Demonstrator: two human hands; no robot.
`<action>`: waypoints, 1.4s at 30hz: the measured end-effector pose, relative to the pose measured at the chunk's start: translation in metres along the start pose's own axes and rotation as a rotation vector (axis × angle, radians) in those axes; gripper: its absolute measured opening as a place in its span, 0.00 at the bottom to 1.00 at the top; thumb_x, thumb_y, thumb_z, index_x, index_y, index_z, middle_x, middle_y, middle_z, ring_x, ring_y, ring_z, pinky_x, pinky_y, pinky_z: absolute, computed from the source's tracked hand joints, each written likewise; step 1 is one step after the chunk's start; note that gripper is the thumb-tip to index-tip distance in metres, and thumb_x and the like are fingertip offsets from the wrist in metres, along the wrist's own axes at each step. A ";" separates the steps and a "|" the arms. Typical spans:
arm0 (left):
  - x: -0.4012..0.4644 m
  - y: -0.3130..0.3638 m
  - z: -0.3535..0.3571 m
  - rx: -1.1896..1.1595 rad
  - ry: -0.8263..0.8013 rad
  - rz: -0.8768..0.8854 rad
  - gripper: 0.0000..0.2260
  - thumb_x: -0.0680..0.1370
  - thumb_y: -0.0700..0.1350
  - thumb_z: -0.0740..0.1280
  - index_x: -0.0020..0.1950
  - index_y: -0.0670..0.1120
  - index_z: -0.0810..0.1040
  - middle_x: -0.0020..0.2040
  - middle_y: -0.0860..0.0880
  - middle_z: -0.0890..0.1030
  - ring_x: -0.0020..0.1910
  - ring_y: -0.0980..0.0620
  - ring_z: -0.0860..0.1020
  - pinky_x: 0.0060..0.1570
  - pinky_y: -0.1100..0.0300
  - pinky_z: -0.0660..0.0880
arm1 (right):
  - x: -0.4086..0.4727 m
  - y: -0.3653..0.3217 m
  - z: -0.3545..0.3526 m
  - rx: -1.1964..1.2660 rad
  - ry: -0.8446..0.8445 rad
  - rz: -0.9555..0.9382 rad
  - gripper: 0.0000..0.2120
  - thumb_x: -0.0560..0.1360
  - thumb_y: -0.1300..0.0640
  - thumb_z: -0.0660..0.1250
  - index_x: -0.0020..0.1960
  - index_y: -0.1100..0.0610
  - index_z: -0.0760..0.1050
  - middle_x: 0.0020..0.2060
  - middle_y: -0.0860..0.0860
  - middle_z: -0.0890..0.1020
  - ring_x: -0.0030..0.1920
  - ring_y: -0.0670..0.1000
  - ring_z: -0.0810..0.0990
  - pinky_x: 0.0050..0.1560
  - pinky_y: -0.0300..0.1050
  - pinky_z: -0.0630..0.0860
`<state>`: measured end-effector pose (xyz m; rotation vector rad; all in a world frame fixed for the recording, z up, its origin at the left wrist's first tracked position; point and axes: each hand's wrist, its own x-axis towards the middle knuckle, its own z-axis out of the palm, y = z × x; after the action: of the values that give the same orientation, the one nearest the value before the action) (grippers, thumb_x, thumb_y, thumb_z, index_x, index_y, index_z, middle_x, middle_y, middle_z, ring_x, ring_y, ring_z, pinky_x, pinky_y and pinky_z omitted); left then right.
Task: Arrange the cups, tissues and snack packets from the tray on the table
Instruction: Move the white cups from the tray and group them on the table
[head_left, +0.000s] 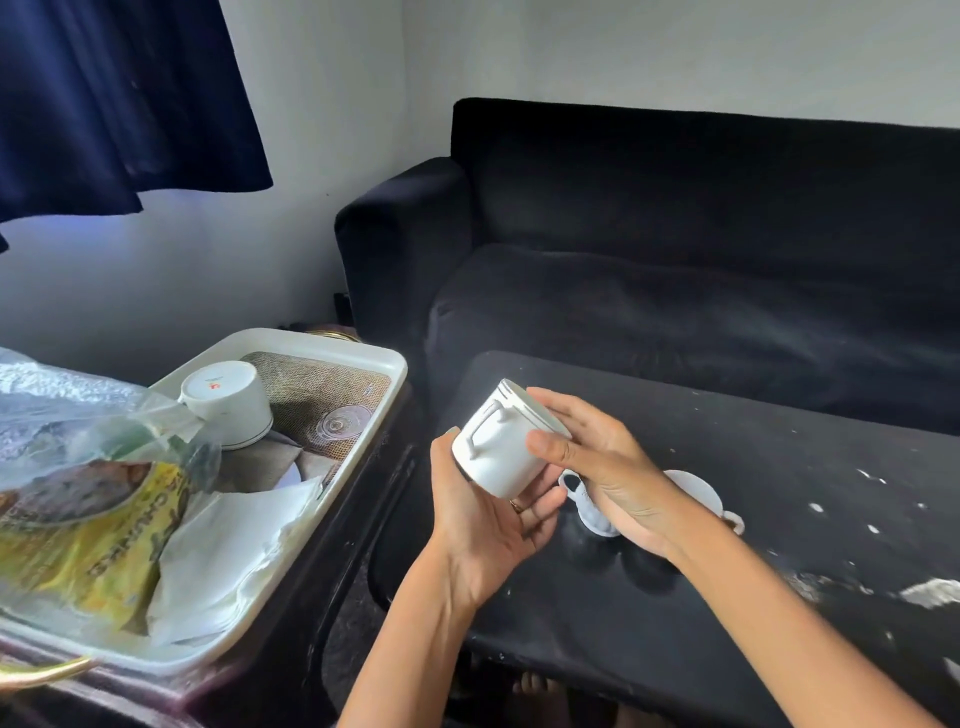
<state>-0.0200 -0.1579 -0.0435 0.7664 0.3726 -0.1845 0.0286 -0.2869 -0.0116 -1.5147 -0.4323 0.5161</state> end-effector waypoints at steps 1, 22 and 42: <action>0.000 0.000 0.000 0.015 0.000 -0.004 0.31 0.72 0.65 0.50 0.36 0.46 0.86 0.35 0.47 0.83 0.31 0.50 0.81 0.42 0.57 0.73 | 0.000 0.000 0.001 -0.001 0.006 -0.011 0.31 0.63 0.52 0.74 0.65 0.53 0.72 0.59 0.50 0.81 0.61 0.52 0.77 0.68 0.53 0.68; -0.006 -0.026 0.006 0.982 0.125 0.582 0.12 0.72 0.54 0.61 0.52 0.59 0.79 0.48 0.61 0.83 0.47 0.60 0.80 0.50 0.56 0.79 | -0.037 0.022 -0.024 -0.570 0.345 -0.066 0.27 0.56 0.48 0.79 0.51 0.45 0.73 0.47 0.40 0.80 0.46 0.34 0.77 0.39 0.27 0.74; 0.007 -0.049 0.008 1.454 -0.034 0.297 0.18 0.76 0.51 0.63 0.65 0.62 0.73 0.58 0.61 0.80 0.57 0.58 0.77 0.59 0.59 0.74 | -0.059 0.068 -0.041 -0.972 0.431 0.116 0.32 0.56 0.35 0.74 0.54 0.47 0.68 0.50 0.42 0.74 0.49 0.48 0.75 0.45 0.49 0.77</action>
<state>-0.0258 -0.1982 -0.0728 2.2303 0.0238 -0.1707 -0.0003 -0.3548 -0.0771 -2.5268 -0.2540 0.0198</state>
